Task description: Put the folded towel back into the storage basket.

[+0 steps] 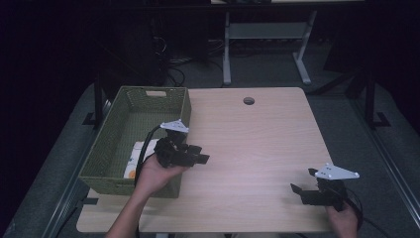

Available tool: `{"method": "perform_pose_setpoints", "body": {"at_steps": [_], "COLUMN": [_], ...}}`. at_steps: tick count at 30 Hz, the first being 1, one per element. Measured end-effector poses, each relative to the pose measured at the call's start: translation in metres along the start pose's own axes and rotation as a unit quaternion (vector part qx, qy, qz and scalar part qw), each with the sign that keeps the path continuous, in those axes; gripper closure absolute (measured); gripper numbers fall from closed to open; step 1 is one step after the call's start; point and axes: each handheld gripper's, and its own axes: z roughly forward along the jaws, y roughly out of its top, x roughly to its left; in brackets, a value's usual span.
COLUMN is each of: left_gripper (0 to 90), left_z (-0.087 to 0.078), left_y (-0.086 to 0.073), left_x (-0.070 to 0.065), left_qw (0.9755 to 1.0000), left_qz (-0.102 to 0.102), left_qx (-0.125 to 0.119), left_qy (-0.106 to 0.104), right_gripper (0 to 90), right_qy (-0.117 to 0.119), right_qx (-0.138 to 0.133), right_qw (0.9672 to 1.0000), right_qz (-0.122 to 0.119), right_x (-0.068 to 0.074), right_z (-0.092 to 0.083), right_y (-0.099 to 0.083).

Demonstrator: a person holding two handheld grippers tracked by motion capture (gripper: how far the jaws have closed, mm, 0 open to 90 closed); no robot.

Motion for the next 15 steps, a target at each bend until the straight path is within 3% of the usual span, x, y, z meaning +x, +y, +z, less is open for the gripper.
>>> {"method": "perform_pose_setpoints", "body": {"at_steps": [5,15], "left_gripper": [51.1,51.0], "left_z": [0.006,0.018], "left_y": [0.001,0.004], "left_x": [-0.006,-0.012], "left_qw": [1.0000,0.9998], "left_qz": [0.007,0.008], "left_qx": [0.004,-0.002], "left_qy": [0.000,-0.018], "right_gripper": [13.7,13.7], "right_qy": [0.000,0.001], "right_qx": [0.000,0.000], "right_qw": [1.0000,1.0000], "right_qz": [0.001,0.000], "right_x": [-0.001,0.000], "right_z": [0.000,0.000], "right_y": [0.000,0.000]}}
